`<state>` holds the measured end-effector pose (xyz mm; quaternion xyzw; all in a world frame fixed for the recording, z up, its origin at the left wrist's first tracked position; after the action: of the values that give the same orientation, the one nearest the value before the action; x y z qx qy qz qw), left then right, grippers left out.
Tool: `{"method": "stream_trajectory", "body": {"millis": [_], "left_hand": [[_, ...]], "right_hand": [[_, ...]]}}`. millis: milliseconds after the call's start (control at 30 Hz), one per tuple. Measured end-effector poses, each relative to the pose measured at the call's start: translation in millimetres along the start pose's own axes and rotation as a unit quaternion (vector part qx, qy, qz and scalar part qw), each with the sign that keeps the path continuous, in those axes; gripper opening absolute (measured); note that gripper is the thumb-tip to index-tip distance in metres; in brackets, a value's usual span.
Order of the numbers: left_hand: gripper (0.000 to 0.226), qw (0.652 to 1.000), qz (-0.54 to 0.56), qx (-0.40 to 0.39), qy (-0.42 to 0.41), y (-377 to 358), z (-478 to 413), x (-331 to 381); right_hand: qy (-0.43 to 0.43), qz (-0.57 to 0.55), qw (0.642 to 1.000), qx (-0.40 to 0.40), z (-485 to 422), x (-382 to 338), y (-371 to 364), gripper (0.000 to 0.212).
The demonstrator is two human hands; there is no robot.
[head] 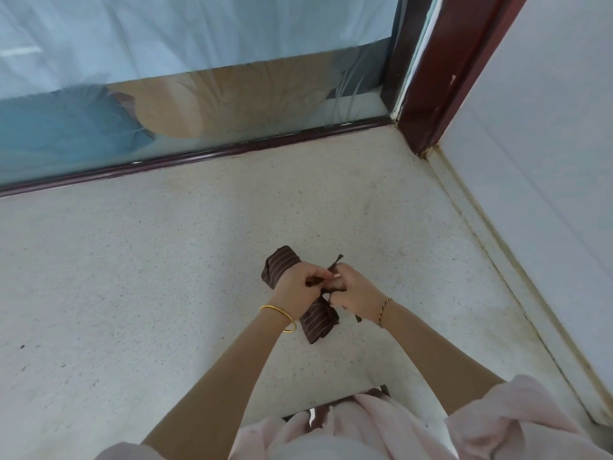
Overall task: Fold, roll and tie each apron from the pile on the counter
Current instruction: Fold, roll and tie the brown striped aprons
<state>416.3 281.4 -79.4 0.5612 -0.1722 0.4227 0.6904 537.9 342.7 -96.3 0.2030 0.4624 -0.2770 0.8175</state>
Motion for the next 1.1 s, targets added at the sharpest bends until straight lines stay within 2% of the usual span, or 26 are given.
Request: {"method": "stream_trajectory", "body": {"millis": [200, 300, 367, 400, 467, 500, 533, 600, 667, 733, 867, 967, 1100], "left_hand": [[0.023, 0.978, -0.204, -0.035, -0.022, -13, -16, 1], [0.012, 0.966, -0.252, -0.048, -0.037, -15, -21, 5], [0.016, 0.97, -0.236, -0.047, -0.032, -14, -22, 7], [0.019, 0.975, -0.218, -0.04, -0.03, -12, -21, 7], [0.025, 0.982, -0.181, -0.034, -0.034, -8, -19, 5], [0.025, 0.985, -0.167, -0.037, -0.037, -6, -18, 4], [0.024, 0.986, -0.155, -0.043, -0.038, -5, -18, 3], [0.027, 0.988, -0.137, -0.046, -0.043, -3, -18, 1], [0.031, 0.991, -0.121, -0.043, -0.033, -1, -18, -1], [0.025, 0.994, -0.101, -0.025, -0.013, 0, -17, -2], [0.011, 0.997, -0.009, 0.04, 0.065, 6, -17, -3], [0.01, 0.995, 0.03, 0.027, 0.091, 10, -19, -4], [0.005, 0.997, 0.026, -0.004, 0.076, 12, -20, -4]], "right_hand": [[0.016, 0.012, 0.998, 0.062, 3, -9, 18, 0.017], [0.045, 0.064, 0.995, 0.055, 5, -17, 21, 0.017], [0.069, 0.06, 0.995, 0.04, 5, -22, 17, 0.014], [0.075, 0.027, 0.995, 0.058, 4, -22, 17, 0.01], [0.056, -0.085, 0.985, 0.141, 0, -19, 20, 0.006], [0.04, -0.11, 0.978, 0.173, -1, -16, 23, 0.013], [0.018, -0.092, 0.98, 0.173, -3, -13, 25, 0.022], [-0.025, -0.033, 0.995, 0.088, -4, -5, 20, 0.035], [-0.039, -0.011, 0.999, 0.024, -5, 2, 12, 0.028], [-0.024, -0.025, 0.998, 0.043, -4, 5, 7, 0.012], [-0.004, -0.067, 0.993, 0.101, -6, 3, 5, 0.009], [0.031, -0.054, 0.99, 0.125, -6, 4, 6, 0.01], [0.073, 0.029, 0.994, 0.078, -3, 5, 3, 0.019]]}}
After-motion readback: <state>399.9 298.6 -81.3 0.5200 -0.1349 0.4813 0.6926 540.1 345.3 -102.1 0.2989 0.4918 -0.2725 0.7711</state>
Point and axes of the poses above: each hand's wrist, its own z-axis away from the middle knuckle, its own y-axis out of the back of the hand, x = y × z, the point moved 2 cm from there along -z, towards the middle knuckle, and after that the axes turned 13 degrees about -z, right-handed, at the moved point
